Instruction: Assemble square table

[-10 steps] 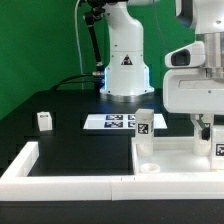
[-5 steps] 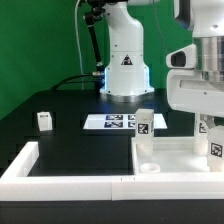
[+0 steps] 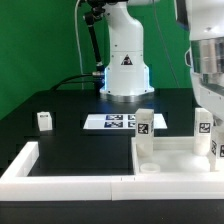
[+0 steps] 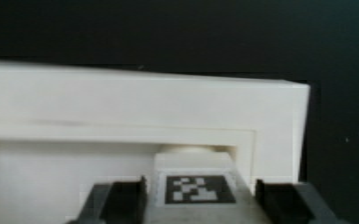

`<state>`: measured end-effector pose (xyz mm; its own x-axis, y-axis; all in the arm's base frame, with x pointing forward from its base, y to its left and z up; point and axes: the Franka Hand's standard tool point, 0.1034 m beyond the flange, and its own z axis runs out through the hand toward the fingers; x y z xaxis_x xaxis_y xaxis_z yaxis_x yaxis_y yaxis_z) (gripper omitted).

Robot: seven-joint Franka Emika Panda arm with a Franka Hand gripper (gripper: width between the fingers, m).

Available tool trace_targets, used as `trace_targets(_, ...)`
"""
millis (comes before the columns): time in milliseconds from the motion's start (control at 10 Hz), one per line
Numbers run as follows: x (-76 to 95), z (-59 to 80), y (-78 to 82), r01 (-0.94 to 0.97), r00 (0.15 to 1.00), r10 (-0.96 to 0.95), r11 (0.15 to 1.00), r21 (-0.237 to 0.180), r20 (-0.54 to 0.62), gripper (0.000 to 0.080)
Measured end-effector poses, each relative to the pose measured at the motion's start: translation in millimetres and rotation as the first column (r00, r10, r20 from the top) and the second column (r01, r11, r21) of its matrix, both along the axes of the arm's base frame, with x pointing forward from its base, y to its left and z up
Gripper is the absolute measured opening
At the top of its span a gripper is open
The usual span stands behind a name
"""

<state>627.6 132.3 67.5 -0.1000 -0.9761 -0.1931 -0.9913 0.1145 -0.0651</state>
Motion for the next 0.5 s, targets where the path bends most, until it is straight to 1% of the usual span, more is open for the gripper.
trace_targets(200,1.7,0.2,-0.3,0.151,0.988,-0.151,0.988,0.016,-0.016,0.0292)
trace_targets(400,2.6,0.1,-1.2,0.256,0.967,-0.255,0.967,0.022,-0.028,0.0292)
trace_targets(500,2.7,0.1,-1.8,0.277,0.960,-0.277,0.960,0.022,-0.032,0.0292)
